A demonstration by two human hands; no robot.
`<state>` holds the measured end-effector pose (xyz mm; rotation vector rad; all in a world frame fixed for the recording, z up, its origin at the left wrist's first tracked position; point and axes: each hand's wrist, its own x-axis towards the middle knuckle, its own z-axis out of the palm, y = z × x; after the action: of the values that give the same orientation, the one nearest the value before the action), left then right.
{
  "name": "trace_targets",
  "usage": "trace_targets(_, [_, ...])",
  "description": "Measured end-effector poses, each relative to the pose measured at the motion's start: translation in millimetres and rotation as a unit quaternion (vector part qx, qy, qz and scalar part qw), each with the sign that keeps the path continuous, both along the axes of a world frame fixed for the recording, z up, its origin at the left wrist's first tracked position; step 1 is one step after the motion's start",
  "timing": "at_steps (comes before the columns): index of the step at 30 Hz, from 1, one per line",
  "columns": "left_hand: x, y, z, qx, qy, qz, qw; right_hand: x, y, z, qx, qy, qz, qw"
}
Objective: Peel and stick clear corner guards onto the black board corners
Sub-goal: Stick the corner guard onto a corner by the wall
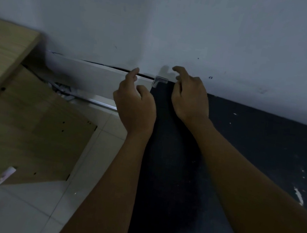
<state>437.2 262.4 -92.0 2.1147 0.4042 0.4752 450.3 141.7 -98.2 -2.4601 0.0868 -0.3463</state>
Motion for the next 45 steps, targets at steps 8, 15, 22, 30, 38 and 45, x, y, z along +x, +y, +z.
trace_targets(8, [-4,-4,-7,0.140,0.105,-0.053,0.983,-3,1,-6,-0.058,-0.005,0.032,0.998])
trace_targets(15, [-4,-7,-6,0.170,0.102,-0.087,0.976,2,-2,-5,-0.139,0.063,0.040,0.988])
trace_targets(22, [-7,-6,-5,0.185,0.109,-0.069,0.974,2,0,-4,-0.120,0.069,0.024,0.990])
trace_targets(30, [-11,-10,-4,0.225,0.067,-0.128,0.963,-5,1,-5,-0.117,0.027,0.044,0.992])
trace_targets(38, [-13,-9,-10,0.261,0.068,-0.150,0.951,-11,4,-5,-0.109,0.026,0.028,0.993])
trace_targets(45, [-19,-9,-11,0.246,0.047,-0.149,0.957,-19,2,-2,-0.039,0.013,-0.017,0.999])
